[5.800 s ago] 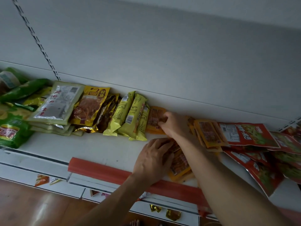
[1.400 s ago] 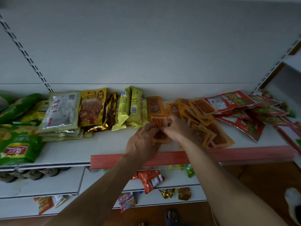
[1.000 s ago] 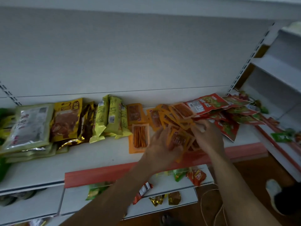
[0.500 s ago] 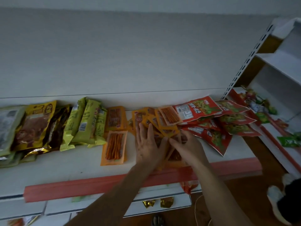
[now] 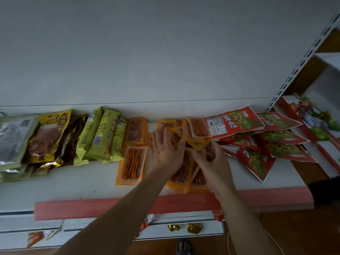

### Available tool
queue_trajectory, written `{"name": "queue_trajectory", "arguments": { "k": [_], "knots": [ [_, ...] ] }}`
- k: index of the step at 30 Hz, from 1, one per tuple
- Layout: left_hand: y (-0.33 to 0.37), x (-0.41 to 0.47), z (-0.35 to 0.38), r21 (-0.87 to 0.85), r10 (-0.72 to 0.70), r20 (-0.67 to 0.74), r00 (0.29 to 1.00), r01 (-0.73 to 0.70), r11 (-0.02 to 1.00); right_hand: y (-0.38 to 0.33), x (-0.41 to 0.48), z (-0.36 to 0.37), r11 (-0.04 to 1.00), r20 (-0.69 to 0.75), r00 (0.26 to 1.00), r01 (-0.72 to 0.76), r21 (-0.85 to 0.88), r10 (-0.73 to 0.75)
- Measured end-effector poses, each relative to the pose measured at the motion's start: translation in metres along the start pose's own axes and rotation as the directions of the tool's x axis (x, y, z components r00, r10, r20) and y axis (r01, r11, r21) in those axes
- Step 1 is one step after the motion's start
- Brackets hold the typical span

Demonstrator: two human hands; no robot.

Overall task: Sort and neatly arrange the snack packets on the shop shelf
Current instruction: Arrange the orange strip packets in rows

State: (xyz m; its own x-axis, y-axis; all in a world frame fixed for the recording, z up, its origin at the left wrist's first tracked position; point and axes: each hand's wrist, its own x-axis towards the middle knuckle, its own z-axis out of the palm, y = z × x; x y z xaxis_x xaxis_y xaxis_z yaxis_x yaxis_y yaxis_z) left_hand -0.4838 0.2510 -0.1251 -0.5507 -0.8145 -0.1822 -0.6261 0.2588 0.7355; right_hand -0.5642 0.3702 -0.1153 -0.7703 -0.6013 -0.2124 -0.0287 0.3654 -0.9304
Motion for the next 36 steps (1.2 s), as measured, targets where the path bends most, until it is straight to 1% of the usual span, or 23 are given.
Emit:
{"name": "queue_trajectory", "arguments": {
  "k": [3,4,5,7,9,10,11,12,14,16,18,20,21,23,24,26,28,30,33,36],
  "knots": [
    [-0.001,0.003,0.004,0.122,0.024,-0.036,0.999,-0.019,0.992,-0.001,0.000,0.000,1.000,-0.004,1.000,0.011,-0.013,-0.011],
    [-0.002,0.003,0.004,0.130,0.036,-0.041,0.999,-0.030,0.991,-0.002,0.002,-0.002,0.997,-0.022,0.999,0.035,-0.074,-0.037],
    [-0.004,0.003,0.002,0.125,0.044,-0.040,0.998,-0.039,0.991,-0.003,0.005,-0.005,0.981,-0.045,0.995,0.077,-0.179,-0.087],
    [-0.006,0.007,-0.005,0.118,0.048,-0.046,0.998,-0.042,0.992,-0.007,0.011,-0.011,0.898,-0.088,0.965,0.195,-0.394,-0.248],
    [-0.002,0.019,-0.012,0.129,0.023,-0.049,0.999,-0.016,0.991,-0.018,0.020,-0.014,0.807,-0.111,0.902,0.312,-0.502,-0.418],
    [0.001,0.026,-0.015,0.133,-0.005,-0.031,1.000,0.009,0.991,-0.024,0.026,-0.013,0.771,-0.093,0.880,0.351,-0.532,-0.465],
    [0.005,0.032,-0.016,0.141,-0.036,-0.004,0.999,0.036,0.989,-0.031,0.033,-0.010,0.744,-0.049,0.879,0.370,-0.556,-0.474],
    [0.008,0.036,-0.016,0.164,-0.060,0.020,0.998,0.056,0.985,-0.036,0.041,-0.006,0.719,0.019,0.894,0.373,-0.586,-0.448],
    [0.013,0.039,-0.015,0.247,-0.085,0.038,0.996,0.073,0.966,-0.042,0.052,0.003,0.648,0.160,0.927,0.352,-0.676,-0.338],
    [0.015,0.042,-0.017,0.270,-0.100,0.021,0.995,0.091,0.958,-0.040,0.056,0.010,0.591,0.209,0.941,0.330,-0.736,-0.266],
    [0.019,0.045,-0.021,0.251,-0.123,0.001,0.992,0.119,0.961,-0.034,0.057,0.015,0.602,0.192,0.935,0.341,-0.722,-0.299],
    [0.023,0.047,-0.024,0.242,-0.160,-0.002,0.987,0.156,0.958,-0.030,0.055,0.018,0.643,0.176,0.925,0.363,-0.675,-0.338],
    [0.024,0.048,-0.025,0.194,-0.178,0.001,0.984,0.174,0.965,-0.029,0.055,0.018,0.666,0.169,0.924,0.366,-0.650,-0.343],
    [0.026,0.049,-0.026,-0.017,-0.211,0.030,0.977,0.211,0.977,-0.028,0.057,0.017,0.713,0.162,0.931,0.356,-0.604,-0.327],
    [0.027,0.049,-0.027,-0.146,-0.222,0.046,0.974,0.227,0.963,-0.029,0.058,0.016,0.736,0.161,0.936,0.346,-0.582,-0.313],
    [0.029,0.049,-0.030,-0.384,-0.269,0.079,0.960,0.278,0.880,-0.030,0.059,0.013,0.784,0.150,0.945,0.325,-0.530,-0.290],
    [0.029,0.049,-0.031,-0.531,-0.309,0.151,0.939,0.341,0.776,-0.029,0.059,0.011,0.841,0.113,0.953,0.302,-0.449,-0.282],
    [0.029,0.046,-0.032,-0.585,-0.293,0.220,0.930,0.366,0.723,-0.027,0.059,0.010,0.876,0.062,0.954,0.295,-0.382,-0.294],
    [0.029,0.043,-0.037,-0.642,-0.206,0.293,0.934,0.352,0.681,-0.026,0.058,0.008,0.895,-0.028,0.944,0.303,-0.326,-0.330],
    [0.034,0.040,-0.043,-0.657,-0.158,0.358,0.920,0.369,0.657,-0.030,0.056,0.007,0.938,-0.092,0.948,0.281,-0.201,-0.304]
  ]
}}
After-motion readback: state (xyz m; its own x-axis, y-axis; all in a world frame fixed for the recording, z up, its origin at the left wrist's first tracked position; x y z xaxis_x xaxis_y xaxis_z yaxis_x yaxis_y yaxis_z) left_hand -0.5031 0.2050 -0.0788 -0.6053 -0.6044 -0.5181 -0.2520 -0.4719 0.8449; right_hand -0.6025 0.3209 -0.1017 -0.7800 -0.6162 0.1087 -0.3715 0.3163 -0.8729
